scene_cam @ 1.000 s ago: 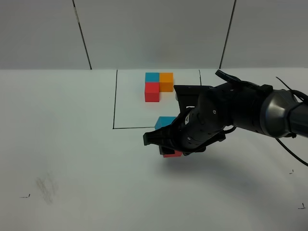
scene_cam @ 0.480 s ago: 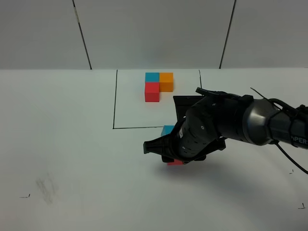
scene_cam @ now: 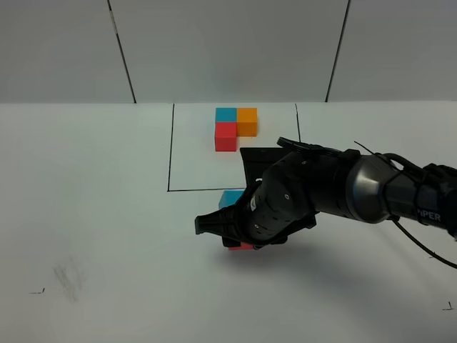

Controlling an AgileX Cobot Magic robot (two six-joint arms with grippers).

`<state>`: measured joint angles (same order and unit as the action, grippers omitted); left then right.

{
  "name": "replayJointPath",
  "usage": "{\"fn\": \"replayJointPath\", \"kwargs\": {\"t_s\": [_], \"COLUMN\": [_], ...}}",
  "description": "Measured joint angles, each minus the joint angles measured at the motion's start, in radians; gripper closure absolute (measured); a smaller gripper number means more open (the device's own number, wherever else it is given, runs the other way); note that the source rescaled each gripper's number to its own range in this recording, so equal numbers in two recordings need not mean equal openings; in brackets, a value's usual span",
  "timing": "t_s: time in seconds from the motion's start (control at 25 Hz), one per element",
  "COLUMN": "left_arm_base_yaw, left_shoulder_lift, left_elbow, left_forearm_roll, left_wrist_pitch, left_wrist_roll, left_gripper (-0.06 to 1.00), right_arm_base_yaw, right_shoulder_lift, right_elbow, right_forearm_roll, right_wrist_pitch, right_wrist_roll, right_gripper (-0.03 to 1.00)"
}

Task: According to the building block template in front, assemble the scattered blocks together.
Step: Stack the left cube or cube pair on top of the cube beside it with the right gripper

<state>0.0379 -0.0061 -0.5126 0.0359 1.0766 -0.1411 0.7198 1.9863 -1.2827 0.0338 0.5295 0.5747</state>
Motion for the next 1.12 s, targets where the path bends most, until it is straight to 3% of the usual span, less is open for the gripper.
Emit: {"fn": "replayJointPath", "kwargs": {"t_s": [0.2,1.12], "left_arm_base_yaw": [0.0,0.0], "left_shoulder_lift": [0.0,0.0], "left_elbow": [0.0,0.0], "left_forearm_roll": [0.0,0.0], "left_wrist_pitch": [0.0,0.0], "left_wrist_roll": [0.0,0.0], "left_gripper": [-0.05,-0.05], "right_arm_base_yaw": [0.0,0.0], "right_shoulder_lift": [0.051,0.142], "right_elbow": [0.0,-0.067], "right_forearm_roll": [0.041,0.02], "right_wrist_pitch": [0.003,-0.016], "right_wrist_roll": [-0.043,-0.064], "right_gripper": [0.77,0.77]}}
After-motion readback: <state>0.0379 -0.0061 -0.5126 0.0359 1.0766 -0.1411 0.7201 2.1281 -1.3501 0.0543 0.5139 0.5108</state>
